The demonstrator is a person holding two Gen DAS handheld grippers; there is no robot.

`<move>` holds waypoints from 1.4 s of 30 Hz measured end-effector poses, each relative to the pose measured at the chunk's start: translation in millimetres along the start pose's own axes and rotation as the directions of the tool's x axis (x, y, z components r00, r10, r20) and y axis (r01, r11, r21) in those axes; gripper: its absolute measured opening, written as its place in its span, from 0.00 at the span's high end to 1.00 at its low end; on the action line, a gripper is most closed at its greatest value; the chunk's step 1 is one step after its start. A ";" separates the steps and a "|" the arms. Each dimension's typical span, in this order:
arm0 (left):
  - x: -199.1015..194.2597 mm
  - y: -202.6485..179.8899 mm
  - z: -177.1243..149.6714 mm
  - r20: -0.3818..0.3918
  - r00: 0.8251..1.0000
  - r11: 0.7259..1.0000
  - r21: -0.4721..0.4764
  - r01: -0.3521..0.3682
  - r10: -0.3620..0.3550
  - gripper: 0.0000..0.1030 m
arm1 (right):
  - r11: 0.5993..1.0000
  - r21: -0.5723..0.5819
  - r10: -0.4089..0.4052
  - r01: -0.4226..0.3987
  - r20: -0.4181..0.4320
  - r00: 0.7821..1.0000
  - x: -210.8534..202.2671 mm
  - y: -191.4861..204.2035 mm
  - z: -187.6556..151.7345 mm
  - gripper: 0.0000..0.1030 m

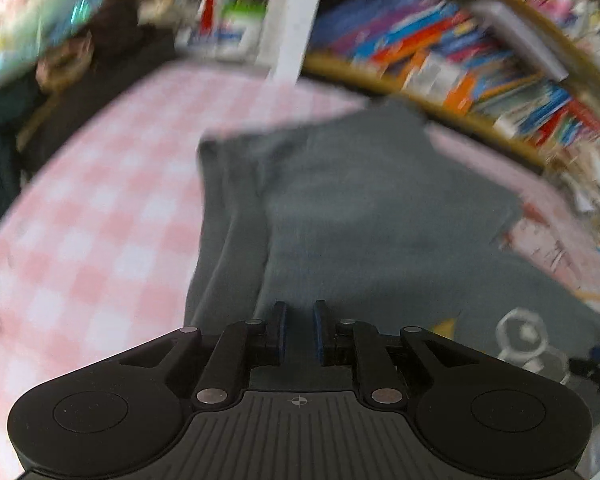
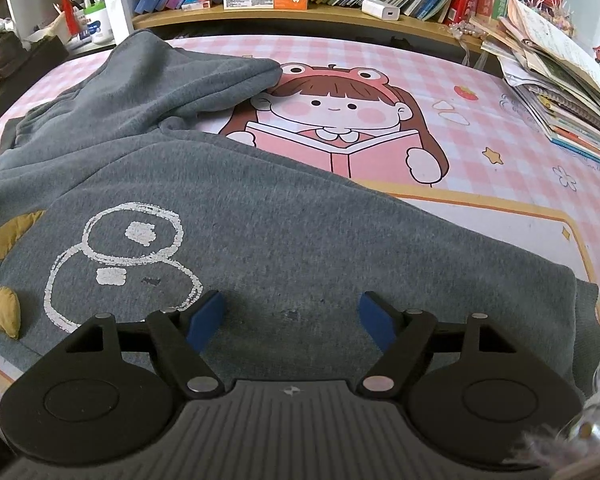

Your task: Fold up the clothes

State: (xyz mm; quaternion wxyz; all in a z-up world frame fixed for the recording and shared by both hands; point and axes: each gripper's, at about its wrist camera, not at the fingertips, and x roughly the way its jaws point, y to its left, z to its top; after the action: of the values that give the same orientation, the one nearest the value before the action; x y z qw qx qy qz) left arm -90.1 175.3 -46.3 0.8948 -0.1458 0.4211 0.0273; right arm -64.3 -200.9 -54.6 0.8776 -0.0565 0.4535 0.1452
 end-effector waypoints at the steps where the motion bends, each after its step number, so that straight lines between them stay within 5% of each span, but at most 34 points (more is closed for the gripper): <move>1: -0.9 3.2 -3.2 0.019 1.000 1.000 -0.017 0.016 -0.016 0.85 | 1.000 0.018 0.013 -0.014 0.007 1.000 0.3 -2.1 5.4 0.29; 7: 0.4 4.2 0.3 -0.002 1.000 0.999 -0.029 0.028 -0.028 0.85 | 0.986 0.132 0.092 -0.099 0.052 0.994 3.5 -15.0 40.2 0.29; 13: -9.0 -1.5 4.6 0.009 1.000 0.999 0.034 0.002 -0.002 0.81 | 0.921 0.318 0.199 -0.225 0.111 0.974 41.3 -30.3 116.3 0.29; 18: -2.3 0.2 1.2 -0.029 1.000 0.998 0.055 -0.005 0.007 0.79 | 0.908 0.352 0.213 -0.229 0.084 0.973 83.6 -12.6 163.3 0.30; 24: -2.1 -6.1 -0.3 -0.029 1.000 0.996 0.091 -0.006 0.008 0.73 | 0.926 0.316 0.212 -0.205 0.015 0.977 120.4 13.8 172.7 0.35; 27: -2.9 -6.5 -2.4 -0.023 1.000 0.995 0.099 -0.004 0.007 0.73 | 0.928 0.301 0.223 -0.217 0.016 0.975 124.2 18.1 172.5 0.42; 31: -3.1 -5.6 -2.4 -0.024 1.000 0.995 0.099 0.001 0.001 0.72 | 0.917 0.299 0.272 -0.263 0.012 0.962 127.0 19.9 172.0 0.81; 35: -2.9 -5.9 -1.6 -0.026 1.000 0.995 0.099 0.007 -0.004 0.72 | 0.913 0.296 0.253 -0.282 0.134 0.958 105.7 20.8 173.6 0.88; 38: -3.0 -5.2 -2.0 -0.024 1.000 0.995 0.098 0.010 -0.008 0.72 | 0.943 0.159 0.235 -0.291 0.296 0.926 60.8 46.9 180.1 0.89; 42: -2.7 -3.2 -2.3 -0.024 1.000 0.996 0.090 0.015 -0.013 0.72 | 0.913 -0.167 0.408 -0.373 0.386 0.827 -0.1 105.3 170.2 0.88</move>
State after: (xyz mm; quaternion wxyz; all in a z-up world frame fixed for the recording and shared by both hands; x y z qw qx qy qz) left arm -93.0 171.8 -44.8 0.8957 -0.1086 0.4313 0.0004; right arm 36.1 -61.4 48.1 0.9016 0.0324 0.2533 0.3490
